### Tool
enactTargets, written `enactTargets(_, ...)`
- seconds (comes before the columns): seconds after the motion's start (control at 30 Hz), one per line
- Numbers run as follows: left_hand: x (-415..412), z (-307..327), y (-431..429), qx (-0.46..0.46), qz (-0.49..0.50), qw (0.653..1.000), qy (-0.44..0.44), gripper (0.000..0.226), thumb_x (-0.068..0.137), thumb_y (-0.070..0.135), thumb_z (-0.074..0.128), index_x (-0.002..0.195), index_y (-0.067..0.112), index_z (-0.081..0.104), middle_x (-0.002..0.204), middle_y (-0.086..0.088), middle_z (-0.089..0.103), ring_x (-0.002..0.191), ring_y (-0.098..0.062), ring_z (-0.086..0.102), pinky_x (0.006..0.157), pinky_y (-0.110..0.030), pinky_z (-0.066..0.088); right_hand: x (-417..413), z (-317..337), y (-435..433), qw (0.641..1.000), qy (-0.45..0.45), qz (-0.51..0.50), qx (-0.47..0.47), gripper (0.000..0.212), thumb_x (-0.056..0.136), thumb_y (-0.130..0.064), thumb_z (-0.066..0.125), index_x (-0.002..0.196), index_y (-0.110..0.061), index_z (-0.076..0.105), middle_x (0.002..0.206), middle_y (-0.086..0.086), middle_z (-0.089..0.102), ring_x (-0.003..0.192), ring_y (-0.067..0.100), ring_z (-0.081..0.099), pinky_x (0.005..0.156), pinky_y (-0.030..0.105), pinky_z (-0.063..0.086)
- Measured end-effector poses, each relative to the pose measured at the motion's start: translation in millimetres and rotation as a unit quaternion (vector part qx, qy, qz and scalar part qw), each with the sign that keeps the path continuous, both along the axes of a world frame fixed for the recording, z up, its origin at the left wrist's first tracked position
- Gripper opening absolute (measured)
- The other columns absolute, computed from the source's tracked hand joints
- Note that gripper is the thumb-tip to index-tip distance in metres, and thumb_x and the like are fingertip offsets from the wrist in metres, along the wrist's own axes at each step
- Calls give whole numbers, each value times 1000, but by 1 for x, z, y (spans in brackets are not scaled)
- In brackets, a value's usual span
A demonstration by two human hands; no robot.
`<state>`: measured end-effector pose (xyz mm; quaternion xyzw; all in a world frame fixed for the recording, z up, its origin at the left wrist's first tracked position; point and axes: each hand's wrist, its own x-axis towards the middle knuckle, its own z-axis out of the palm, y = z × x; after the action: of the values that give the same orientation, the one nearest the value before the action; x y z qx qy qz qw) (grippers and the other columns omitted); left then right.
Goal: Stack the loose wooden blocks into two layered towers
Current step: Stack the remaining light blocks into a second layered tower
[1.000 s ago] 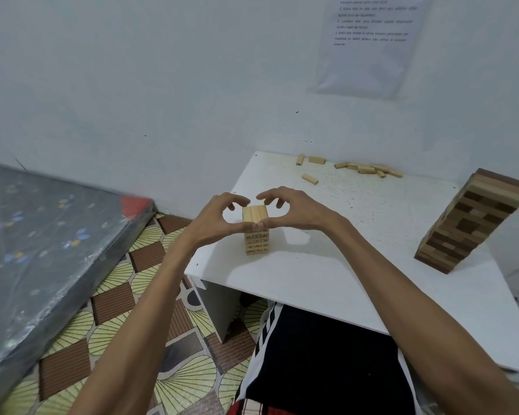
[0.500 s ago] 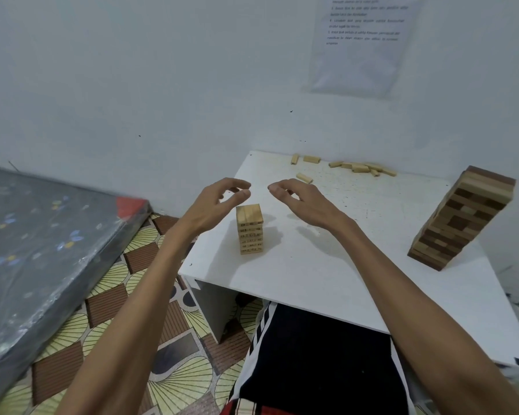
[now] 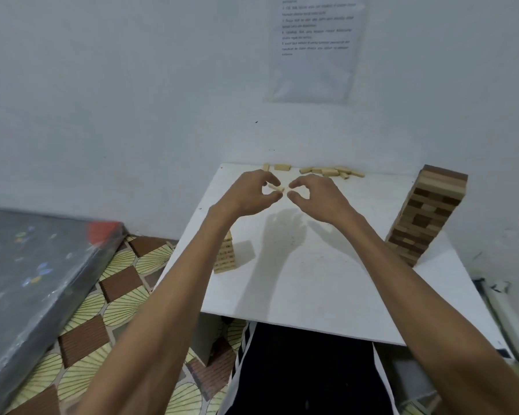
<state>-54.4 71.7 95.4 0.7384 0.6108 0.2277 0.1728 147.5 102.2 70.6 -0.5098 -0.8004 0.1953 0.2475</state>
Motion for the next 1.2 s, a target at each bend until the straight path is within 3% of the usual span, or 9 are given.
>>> enactTargets(0.13,21,-26,26,-20,40,999,-30,36,96,34,65,127,16,67,134,2,63,121,-16,58,91,-25,42,13,-5,19,999,-40,-25,0,33,100,-37,61,127,-20,69,140,1,62,134,22,51,105,39,46)
enactTargets(0.3,35,-60,59,-39,91,994,-36,44,94,31,67,134,13,61,139,-4,60,125,-23,57,104,-36,46,16,-14,47,996,-81,-26,-8,34,102,-34,59,132,-20,65,145,2,58,137,23,46,105,39,42)
enactTargets(0.47,45,-85,94,-51,139,988,-46,46,94,32,68,135,13,60,141,-5,57,127,-23,55,100,-35,46,8,-29,84,995,-93,-21,-23,35,101,-33,59,134,-20,64,150,4,53,139,25,45,107,42,44)
enactTargets(0.63,51,-109,134,-57,210,976,-17,53,93,34,66,140,14,51,142,-8,52,129,-29,50,100,-42,46,-2,-50,123,994,-102,-17,-29,36,102,-31,58,136,-19,62,145,4,57,134,24,49,102,41,47)
enactTargets(0.77,50,-126,158,-28,275,961,-5,66,89,35,71,143,11,41,132,-9,54,127,-31,48,96,-41,42,-18,-66,155,995,-97,-16,-27,39,103,-27,55,141,-19,58,146,5,55,135,25,48,104,43,46)
enactTargets(0.9,34,-134,179,3,299,947,-121,59,87,10,66,140,9,42,123,-8,57,118,-29,53,88,-35,43,-35,-79,184,995,-96,-12,-19,40,102,-23,55,142,-16,56,146,5,54,133,27,50,103,44,47)
enactTargets(1.0,21,-135,192,24,292,943,-158,52,83,3,66,132,8,48,120,-7,57,111,-27,56,83,-30,41,-46,-87,203,994,-107,-11,-9,42,102,-20,54,143,-13,55,145,8,53,131,29,48,99,45,49)
enactTargets(1.2,7,-133,218,21,295,944,-147,80,78,21,81,142,6,35,138,-13,42,125,-30,44,89,-32,40,-64,-103,224,993,-112,-13,38,48,99,-6,53,147,-9,47,149,9,47,134,30,41,92,43,50)
